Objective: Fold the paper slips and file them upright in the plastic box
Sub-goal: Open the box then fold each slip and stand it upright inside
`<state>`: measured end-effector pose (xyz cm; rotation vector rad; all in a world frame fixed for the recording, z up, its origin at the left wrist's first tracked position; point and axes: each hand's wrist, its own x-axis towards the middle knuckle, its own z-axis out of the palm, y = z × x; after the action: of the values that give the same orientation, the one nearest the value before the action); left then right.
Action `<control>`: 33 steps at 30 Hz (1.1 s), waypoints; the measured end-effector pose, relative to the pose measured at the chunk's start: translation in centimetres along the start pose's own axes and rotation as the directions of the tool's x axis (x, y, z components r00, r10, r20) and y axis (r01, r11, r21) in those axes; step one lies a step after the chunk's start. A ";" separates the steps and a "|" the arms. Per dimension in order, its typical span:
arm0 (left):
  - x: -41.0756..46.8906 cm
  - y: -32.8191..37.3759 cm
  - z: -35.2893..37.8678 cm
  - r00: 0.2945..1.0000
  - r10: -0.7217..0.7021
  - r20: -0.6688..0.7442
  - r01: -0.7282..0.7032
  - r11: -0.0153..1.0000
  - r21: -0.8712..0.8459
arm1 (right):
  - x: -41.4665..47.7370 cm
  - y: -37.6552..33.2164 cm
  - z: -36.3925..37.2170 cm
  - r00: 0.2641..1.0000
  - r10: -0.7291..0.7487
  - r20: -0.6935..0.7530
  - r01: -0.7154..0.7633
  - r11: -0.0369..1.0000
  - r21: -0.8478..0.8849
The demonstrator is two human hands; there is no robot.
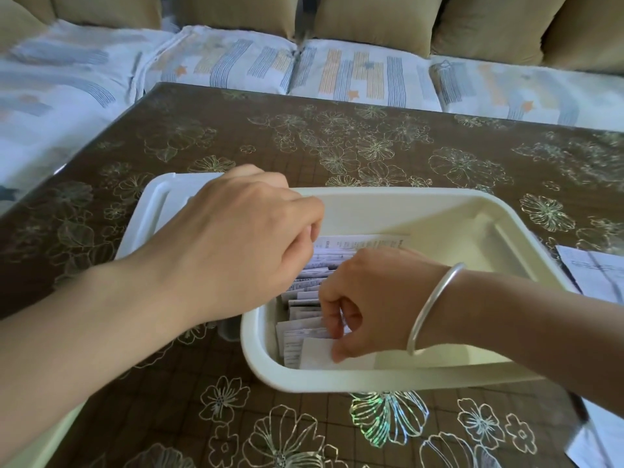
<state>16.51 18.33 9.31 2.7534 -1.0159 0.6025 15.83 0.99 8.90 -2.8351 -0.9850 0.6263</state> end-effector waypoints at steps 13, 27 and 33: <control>0.3 1.1 -0.9 0.995 -0.069 0.072 0.072 0.996 -0.049 | -1.5 0.3 -1.3 0.990 0.113 -0.083 -0.093 0.973 0.213; 0.9 17.9 1.7 0.979 -0.191 0.071 0.197 0.976 -0.092 | -18.7 4.9 10.5 0.419 0.739 -0.528 -0.304 0.662 0.685; 1.4 17.7 4.4 0.992 -0.113 -0.062 0.119 0.987 0.107 | -21.1 4.9 17.0 0.447 0.840 -0.308 -0.804 0.528 0.273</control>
<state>7.37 2.84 5.87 2.8487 -0.8279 0.7338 -3.19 -16.80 -0.18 -3.0054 0.5853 0.0468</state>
